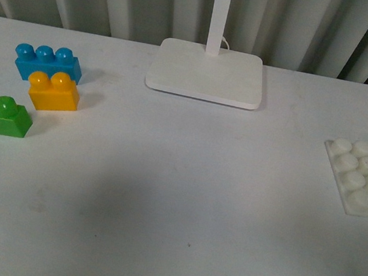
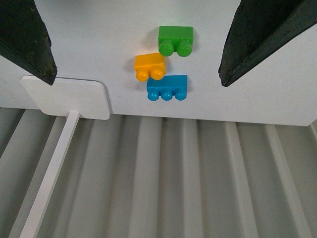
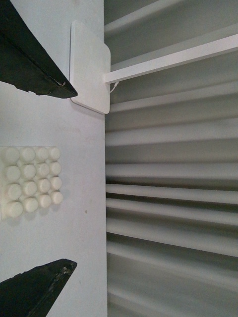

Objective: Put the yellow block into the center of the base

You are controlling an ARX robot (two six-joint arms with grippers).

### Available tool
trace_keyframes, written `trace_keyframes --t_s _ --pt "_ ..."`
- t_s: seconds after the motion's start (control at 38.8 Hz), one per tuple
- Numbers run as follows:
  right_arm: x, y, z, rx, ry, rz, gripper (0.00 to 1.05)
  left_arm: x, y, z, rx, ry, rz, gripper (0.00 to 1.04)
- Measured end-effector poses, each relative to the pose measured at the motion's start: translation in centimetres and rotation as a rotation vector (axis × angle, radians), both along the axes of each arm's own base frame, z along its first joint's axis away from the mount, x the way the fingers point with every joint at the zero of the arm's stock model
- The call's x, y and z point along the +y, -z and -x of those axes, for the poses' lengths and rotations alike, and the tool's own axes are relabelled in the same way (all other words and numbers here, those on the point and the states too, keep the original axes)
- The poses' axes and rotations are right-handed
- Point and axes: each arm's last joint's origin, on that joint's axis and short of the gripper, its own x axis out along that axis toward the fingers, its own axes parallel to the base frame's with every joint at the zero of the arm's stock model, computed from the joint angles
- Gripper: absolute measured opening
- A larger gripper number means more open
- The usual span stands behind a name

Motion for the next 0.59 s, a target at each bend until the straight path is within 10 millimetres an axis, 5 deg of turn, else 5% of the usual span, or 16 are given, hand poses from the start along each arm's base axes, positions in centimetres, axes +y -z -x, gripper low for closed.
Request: trace_keyframes --t_s 0.59 --pt "0.0 0.0 0.0 0.0 0.0 0.0 0.95 0.0 0.0 0.0 0.0 0.0 0.0 0.98"
